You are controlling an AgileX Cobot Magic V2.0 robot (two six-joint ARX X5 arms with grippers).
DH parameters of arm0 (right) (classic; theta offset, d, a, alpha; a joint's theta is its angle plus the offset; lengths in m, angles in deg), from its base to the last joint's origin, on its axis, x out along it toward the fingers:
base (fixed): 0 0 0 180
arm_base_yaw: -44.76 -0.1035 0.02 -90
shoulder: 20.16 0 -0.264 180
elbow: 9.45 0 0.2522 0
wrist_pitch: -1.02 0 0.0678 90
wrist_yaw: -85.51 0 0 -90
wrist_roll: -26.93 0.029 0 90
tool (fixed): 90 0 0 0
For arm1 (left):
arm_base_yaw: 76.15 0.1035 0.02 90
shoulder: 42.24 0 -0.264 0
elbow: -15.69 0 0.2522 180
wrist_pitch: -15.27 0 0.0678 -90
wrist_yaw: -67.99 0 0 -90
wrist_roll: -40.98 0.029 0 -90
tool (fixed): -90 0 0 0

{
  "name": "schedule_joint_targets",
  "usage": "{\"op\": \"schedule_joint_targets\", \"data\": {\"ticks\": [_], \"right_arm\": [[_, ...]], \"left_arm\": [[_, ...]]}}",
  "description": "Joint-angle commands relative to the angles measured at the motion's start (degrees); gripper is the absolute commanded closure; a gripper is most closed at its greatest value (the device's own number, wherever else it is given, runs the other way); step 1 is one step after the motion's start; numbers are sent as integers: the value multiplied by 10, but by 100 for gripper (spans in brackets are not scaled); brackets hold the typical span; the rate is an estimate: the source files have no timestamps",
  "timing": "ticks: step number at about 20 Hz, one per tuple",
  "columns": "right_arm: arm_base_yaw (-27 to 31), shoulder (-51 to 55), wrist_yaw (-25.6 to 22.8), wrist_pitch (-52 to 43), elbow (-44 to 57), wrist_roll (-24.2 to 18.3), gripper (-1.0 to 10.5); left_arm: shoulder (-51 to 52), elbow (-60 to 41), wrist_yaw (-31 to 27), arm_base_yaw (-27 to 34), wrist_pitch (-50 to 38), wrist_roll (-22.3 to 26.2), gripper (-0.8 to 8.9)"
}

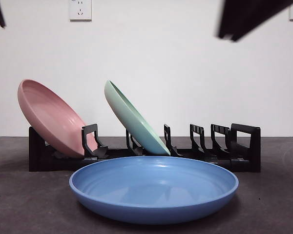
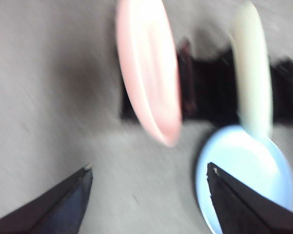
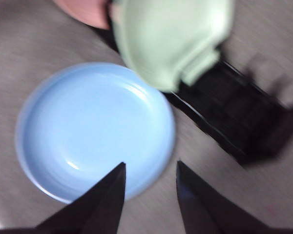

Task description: Place the plate

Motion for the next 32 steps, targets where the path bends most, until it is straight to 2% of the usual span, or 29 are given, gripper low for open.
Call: {"op": "schedule_joint_targets", "data": {"ticks": [1, 6, 10, 13, 16, 24, 25, 28, 32], "right_arm": [[15, 23, -19, 31, -6, 15, 779], [47, 96, -27, 63, -6, 33, 779], [50, 149, -31, 72, -6, 46, 779], [50, 179, -54, 83, -6, 47, 779], [50, 202, -70, 101, -6, 57, 780], [50, 231, -76, 123, -6, 72, 780], [50, 231, -82, 126, -6, 73, 780], [50, 231, -83, 138, -6, 77, 780], [50, 231, -83, 139, -6, 85, 780]], "left_arm": [[-79, 71, -64, -32, -2, -3, 439], [-239, 179, -199, -101, 15, -3, 440], [-304, 198, -289, -124, 5, -3, 444], [-315, 198, -306, -125, -12, -3, 458], [-315, 198, -306, -125, -34, -3, 601], [-341, 198, -306, -124, -32, -3, 601], [-342, 198, -306, -124, -33, -3, 620], [-342, 198, -306, -124, -33, 1, 805], [-340, 204, -306, -124, -30, 23, 806]]}}
